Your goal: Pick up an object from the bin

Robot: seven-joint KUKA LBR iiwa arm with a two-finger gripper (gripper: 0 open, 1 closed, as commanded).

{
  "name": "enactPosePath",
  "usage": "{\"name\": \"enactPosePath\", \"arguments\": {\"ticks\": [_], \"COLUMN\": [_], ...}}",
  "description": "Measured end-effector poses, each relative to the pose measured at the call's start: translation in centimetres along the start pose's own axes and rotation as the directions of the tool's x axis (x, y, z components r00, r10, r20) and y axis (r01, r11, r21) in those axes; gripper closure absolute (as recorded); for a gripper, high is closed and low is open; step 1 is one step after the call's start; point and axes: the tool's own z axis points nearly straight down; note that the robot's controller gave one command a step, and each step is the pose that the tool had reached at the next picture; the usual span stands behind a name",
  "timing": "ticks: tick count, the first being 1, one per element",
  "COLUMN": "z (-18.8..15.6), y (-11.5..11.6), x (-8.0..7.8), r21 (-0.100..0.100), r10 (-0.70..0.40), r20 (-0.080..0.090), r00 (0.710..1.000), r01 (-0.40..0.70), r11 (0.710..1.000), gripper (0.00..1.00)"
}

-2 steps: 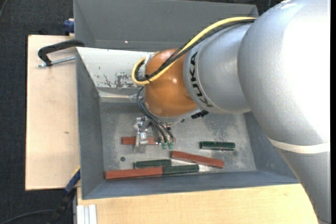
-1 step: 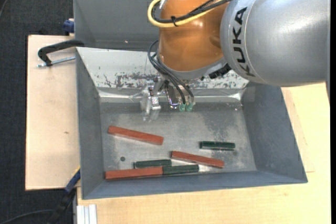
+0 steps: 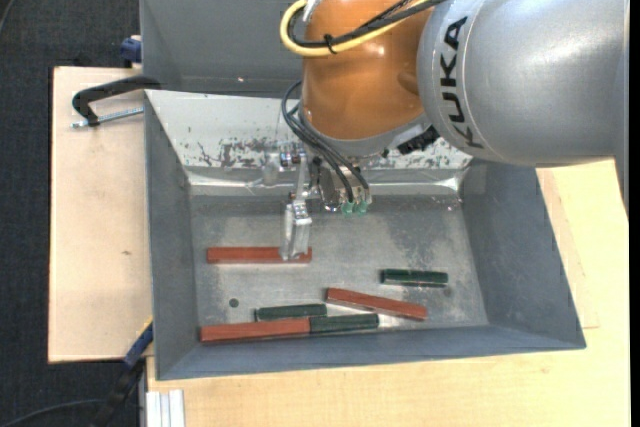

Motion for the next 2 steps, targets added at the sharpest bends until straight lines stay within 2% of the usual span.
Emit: {"name": "enactPosePath", "arguments": {"ticks": [1,2], "z": [15.50,15.05], "y": [-2.24,-2.17], "x": [0.02,-0.17], "r21": [0.000,0.000], "r10": [-0.181,-0.180], "r20": [-0.011,-0.004], "r00": [0.983,0.984], "r01": [0.181,0.180], "r11": [0.983,0.984], "gripper": [0.00,1.00]}}
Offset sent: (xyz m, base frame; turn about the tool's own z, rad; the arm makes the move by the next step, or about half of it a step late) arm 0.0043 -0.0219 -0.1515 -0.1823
